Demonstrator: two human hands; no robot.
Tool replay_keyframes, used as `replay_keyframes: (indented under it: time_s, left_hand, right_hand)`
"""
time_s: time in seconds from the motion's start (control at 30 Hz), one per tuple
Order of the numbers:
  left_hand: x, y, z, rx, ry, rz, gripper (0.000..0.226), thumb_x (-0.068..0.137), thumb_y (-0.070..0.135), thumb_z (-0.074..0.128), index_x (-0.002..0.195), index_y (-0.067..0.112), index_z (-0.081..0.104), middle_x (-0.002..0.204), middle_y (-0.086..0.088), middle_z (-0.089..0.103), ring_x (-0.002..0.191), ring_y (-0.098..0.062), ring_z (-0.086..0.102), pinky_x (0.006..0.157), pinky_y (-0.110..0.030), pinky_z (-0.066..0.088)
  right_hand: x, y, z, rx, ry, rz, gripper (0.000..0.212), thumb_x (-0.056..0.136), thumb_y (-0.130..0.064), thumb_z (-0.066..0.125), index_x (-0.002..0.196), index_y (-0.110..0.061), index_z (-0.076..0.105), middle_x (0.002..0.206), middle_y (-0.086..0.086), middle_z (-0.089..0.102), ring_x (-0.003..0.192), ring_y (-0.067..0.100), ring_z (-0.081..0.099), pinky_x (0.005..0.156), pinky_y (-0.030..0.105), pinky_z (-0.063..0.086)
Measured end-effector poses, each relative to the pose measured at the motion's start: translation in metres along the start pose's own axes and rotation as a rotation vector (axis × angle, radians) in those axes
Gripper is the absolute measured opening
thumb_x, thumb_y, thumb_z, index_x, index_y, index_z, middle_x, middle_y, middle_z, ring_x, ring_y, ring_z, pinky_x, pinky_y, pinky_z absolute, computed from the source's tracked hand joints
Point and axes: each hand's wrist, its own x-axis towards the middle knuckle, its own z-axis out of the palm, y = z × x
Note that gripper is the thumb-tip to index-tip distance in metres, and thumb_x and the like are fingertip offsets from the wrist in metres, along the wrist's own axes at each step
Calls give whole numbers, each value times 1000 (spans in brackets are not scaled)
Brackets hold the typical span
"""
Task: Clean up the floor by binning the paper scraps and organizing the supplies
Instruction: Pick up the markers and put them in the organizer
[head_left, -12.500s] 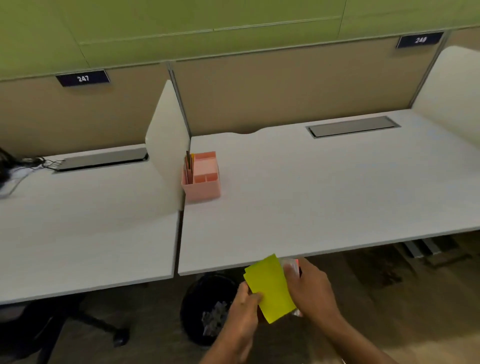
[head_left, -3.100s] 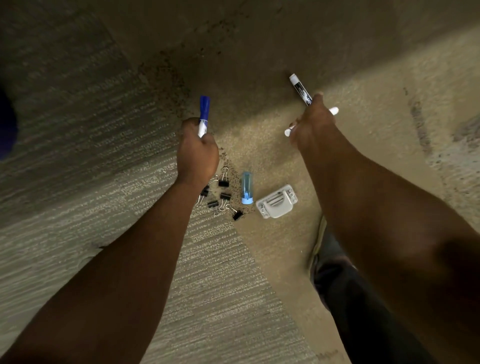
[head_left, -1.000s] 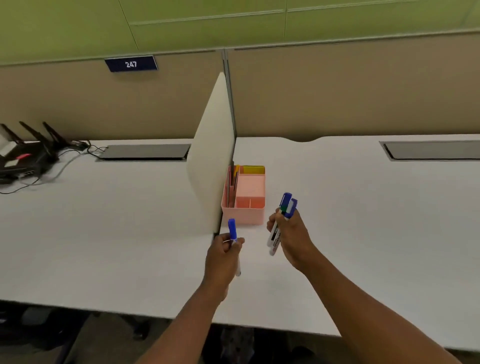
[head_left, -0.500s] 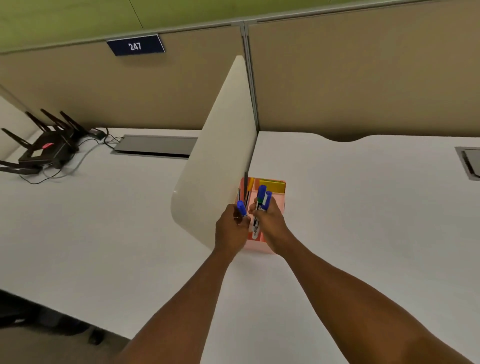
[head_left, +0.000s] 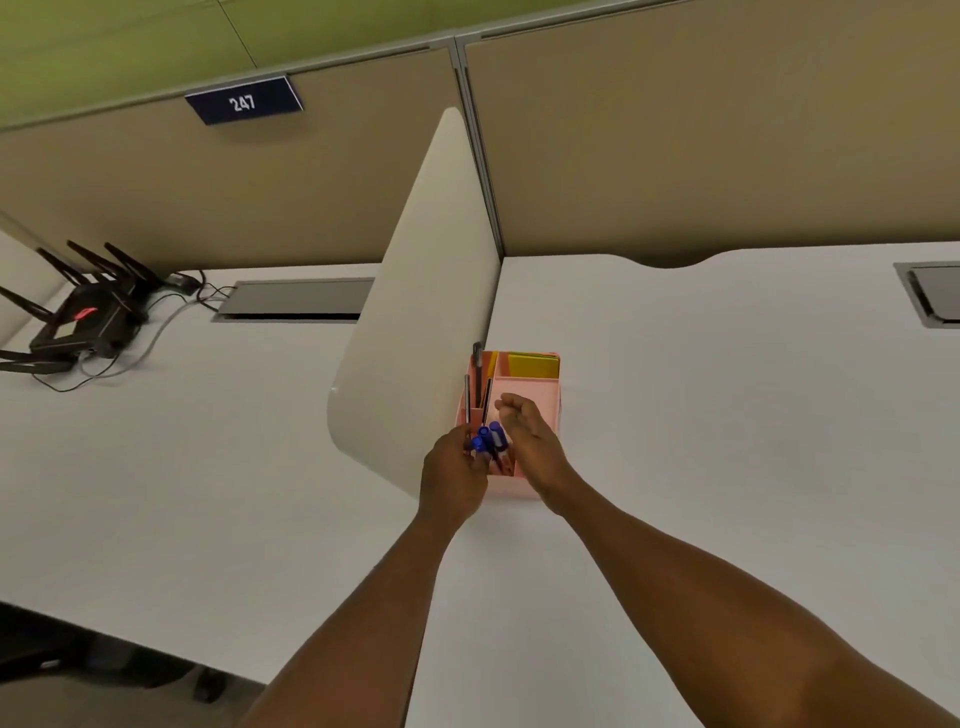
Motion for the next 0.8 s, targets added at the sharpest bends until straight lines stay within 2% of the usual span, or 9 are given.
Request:
replay_keyframes:
  time_s: [0.07,0.13,0.27,0.4,0.5,0.57,0.63,0.7,0.8]
  left_hand:
    - [-5,-1,-2,-4,21,8,40,93,14,61,131,11,53,125,-9,64,111,-25,62,94,-28,46]
    - [-14,-5,-4,-13,48,34,38,93,17,61,130,10,53,124,-9,64,109,-25,61,90,-26,44]
    - [-43,-15,-5,18,72,91,43,98,26,52,138,11,46,139,-10,53,127,-25,51,102,-30,40]
    - [-79,-31,-7,299,84,237,59,101,47,27,151,17,24,160,-5,22,147,-24,21,118,-38,23]
    - [-114,-47,-12,425,97,327,65,98,54,17,153,18,17,162,-6,13,149,-26,11,120,-40,15]
    - [-138,-60,-15,470,98,375,68,97,56,12,153,18,16,162,-5,11,150,-26,8,120,-40,12]
    - [-163,-77,-17,502,105,414,67,98,56,12,154,19,13,163,-4,7,150,-24,4,121,-40,8]
    - [-189,-95,-18,498,99,435,65,99,55,13,154,20,12,163,-2,5,150,-23,2,120,-40,5]
    - [-225,-117,-16,484,82,464,67,98,57,9,154,20,12,163,-2,4,150,-23,0,120,-41,4]
  right_hand:
    - [-9,0,-3,-60,31,-10,39,104,-38,28,138,-23,37,141,-1,46,111,8,46,91,22,40]
    - [-21,0,-4,-113,47,-28,41,103,-40,28,140,-22,37,145,1,44,118,13,47,96,28,39]
    - [-51,4,0,-191,78,-42,45,101,-45,30,140,-25,37,150,1,40,136,25,39,110,43,34]
    - [-93,12,9,-321,107,-104,59,93,-59,29,141,-27,37,152,-1,38,138,24,37,110,43,33]
    - [-135,24,16,-519,178,-231,67,87,-64,26,140,-26,40,149,0,43,137,23,40,111,40,32]
    - [-163,35,18,-778,243,-334,70,89,-66,20,144,-26,36,153,0,38,142,23,33,116,41,24]
    - [-193,46,23,-1029,270,-372,74,90,-70,10,149,-28,25,160,-2,23,149,20,16,118,37,7]
    - [-225,58,30,-1147,305,-358,75,90,-72,5,151,-30,16,162,-4,11,150,17,4,115,33,-5]
    - [-276,75,42,-1211,373,-318,74,90,-72,2,152,-32,9,163,-7,1,150,15,-5,113,33,-12]
